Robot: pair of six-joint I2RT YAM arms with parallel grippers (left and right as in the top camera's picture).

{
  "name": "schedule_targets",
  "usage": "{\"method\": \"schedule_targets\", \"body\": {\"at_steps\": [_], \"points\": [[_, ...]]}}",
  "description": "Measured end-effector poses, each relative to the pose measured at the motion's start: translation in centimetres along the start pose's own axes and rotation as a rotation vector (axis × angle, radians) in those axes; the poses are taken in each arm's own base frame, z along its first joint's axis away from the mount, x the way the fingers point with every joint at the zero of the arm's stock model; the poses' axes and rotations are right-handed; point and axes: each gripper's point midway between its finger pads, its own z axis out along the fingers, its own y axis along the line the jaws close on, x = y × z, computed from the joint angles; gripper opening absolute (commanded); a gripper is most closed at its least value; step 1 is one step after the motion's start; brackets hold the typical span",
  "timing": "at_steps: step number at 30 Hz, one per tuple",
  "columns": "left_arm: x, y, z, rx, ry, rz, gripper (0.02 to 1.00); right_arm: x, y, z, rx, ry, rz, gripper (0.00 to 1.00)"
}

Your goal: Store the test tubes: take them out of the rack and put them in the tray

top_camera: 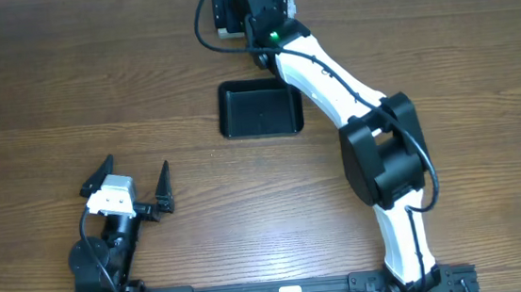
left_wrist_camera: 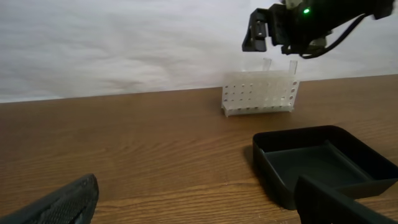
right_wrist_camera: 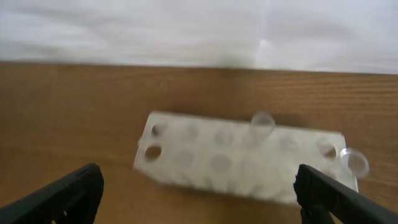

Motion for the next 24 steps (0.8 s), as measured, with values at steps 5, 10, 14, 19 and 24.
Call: {"method": "schedule_targets", "body": {"at_steps": [5, 10, 14, 19, 24], "points": [[0.0, 0.0, 0.0, 0.000, 0.000, 0.000, 0.998, 0.0, -0.3, 1.8, 0.041, -0.019, 0.013, 0.969], [0.0, 0.0, 0.0, 0.000, 0.000, 0.000, 1.000, 1.1, -0.7, 3.3, 0.073, -0.010, 0.010, 0.969], [0.0, 0.0, 0.0, 0.000, 0.000, 0.000, 1.000, 1.5, -1.2, 3.7, 0.093, -0.012, 0.011, 0.969], [0.0, 0.0, 0.0, 0.000, 0.000, 0.000, 1.000, 1.0, -1.4, 4.0, 0.098, -0.039, 0.018, 0.963], [0.0, 0.0, 0.0, 0.000, 0.000, 0.000, 1.000, 0.4, -1.7, 4.4, 0.102, -0.064, 0.028, 0.945]]}}
